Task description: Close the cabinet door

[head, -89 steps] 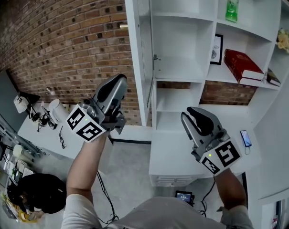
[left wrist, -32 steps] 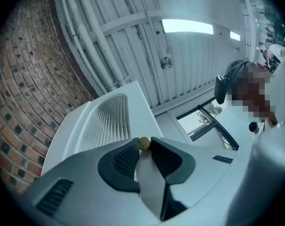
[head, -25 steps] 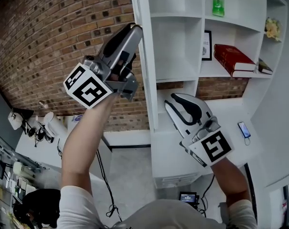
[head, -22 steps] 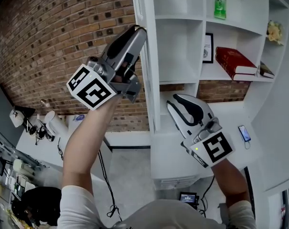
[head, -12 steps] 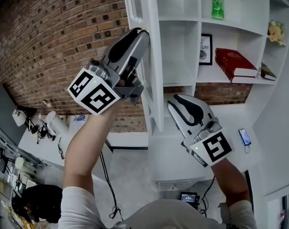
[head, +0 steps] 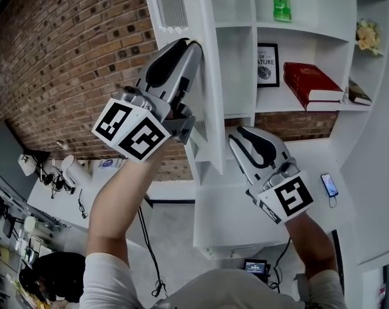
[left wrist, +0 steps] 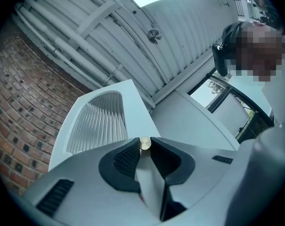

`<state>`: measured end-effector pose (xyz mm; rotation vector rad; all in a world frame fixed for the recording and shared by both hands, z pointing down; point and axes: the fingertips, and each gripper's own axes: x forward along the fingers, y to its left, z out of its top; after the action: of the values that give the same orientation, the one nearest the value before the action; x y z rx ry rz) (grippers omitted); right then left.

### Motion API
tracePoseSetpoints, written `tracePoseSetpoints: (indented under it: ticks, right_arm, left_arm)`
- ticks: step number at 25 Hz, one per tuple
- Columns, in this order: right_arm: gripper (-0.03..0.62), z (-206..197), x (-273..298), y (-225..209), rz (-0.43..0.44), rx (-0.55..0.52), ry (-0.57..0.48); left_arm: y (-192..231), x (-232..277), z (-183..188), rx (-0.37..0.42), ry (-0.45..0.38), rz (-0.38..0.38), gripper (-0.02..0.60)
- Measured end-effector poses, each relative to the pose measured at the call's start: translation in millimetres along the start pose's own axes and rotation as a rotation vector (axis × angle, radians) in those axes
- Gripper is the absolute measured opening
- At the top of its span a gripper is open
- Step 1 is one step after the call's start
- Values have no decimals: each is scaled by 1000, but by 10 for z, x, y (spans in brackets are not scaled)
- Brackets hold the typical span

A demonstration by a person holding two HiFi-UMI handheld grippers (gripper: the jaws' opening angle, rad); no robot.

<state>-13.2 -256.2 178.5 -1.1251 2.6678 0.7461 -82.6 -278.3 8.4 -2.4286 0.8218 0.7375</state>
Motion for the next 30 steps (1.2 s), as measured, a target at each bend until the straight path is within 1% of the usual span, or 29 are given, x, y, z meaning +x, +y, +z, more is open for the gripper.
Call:
tracePoseSetpoints:
  ticks: [6, 12, 23, 30]
  right_arm:
    - [98, -87, -105, -253, -16, 5, -4]
    - [98, -196, -201, -570, -33, 11, -7]
    - [98, -380, -364, -1167, -53, 20, 11]
    - [98, -542, -459, -1392, -52, 37, 12]
  left_arm:
    - [-103, 319, -216, 59, 38, 27, 74]
    - [-161, 670, -487, 128, 76, 35, 74]
    - [-19, 1235, -948, 195, 144, 109, 74]
    - [44, 1433, -1166, 208, 180, 129, 75]
